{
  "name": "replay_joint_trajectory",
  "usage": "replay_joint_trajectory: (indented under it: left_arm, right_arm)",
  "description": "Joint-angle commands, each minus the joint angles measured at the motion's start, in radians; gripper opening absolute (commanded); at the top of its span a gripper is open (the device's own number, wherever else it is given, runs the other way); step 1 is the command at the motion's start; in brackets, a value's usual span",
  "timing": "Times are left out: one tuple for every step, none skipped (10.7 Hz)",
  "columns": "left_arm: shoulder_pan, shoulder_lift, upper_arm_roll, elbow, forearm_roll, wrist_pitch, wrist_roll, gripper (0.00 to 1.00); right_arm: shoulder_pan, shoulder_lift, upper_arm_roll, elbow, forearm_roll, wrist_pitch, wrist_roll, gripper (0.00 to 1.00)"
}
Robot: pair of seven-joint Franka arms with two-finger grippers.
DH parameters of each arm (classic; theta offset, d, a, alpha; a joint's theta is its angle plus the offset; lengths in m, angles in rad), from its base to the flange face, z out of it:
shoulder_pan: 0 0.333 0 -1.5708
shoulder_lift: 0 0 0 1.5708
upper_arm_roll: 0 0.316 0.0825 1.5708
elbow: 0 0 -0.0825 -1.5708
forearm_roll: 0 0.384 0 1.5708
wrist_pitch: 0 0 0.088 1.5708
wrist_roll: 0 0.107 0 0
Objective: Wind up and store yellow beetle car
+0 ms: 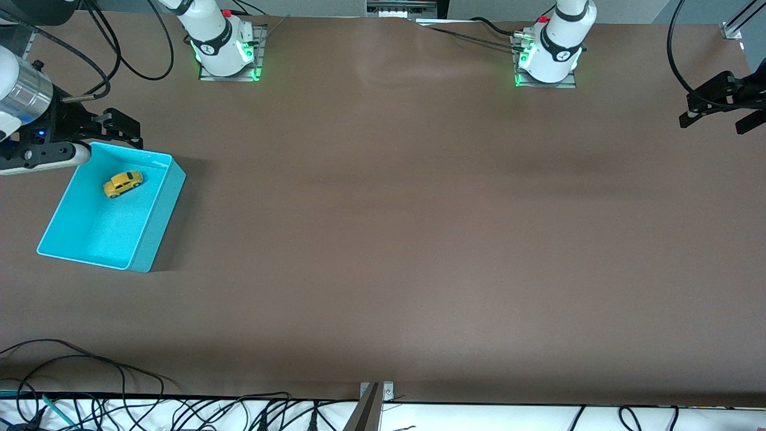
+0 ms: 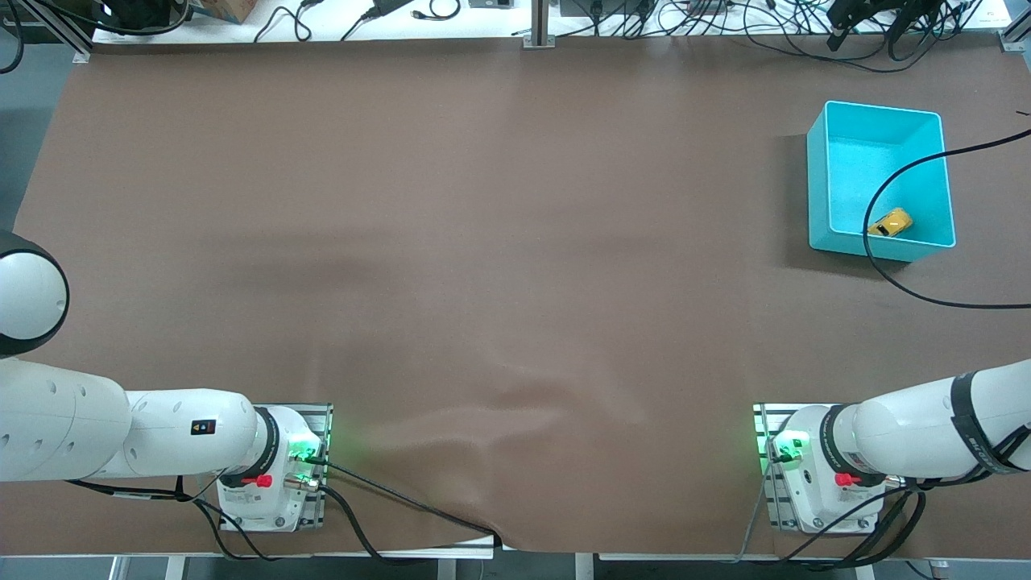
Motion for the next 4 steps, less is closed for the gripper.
replay_joint_trajectory:
  left_arm:
    - [0.002,0.002,0.003,0.029,0.024,-0.022,-0.007,1.00]
    - [0.005,0.005,0.005,0.029,0.026,-0.022,-0.008,1.00]
    - [0.005,0.005,0.006,0.029,0.026,-0.022,-0.013,1.00]
    - [0.016,0.002,0.009,0.029,0.024,-0.022,-0.011,1.00]
  right_arm:
    - [-0.006,0.005,0.011,0.014,-0.017,-0.010,0.006,1.00]
    - [-0.006,0.005,0.011,0.014,-0.017,-0.010,0.006,1.00]
    - [-0.006,0.005,0.011,0.014,-0.017,-0.010,0.006,1.00]
    - [-0.006,0.005,0.011,0.014,-0.017,-0.010,0.006,1.00]
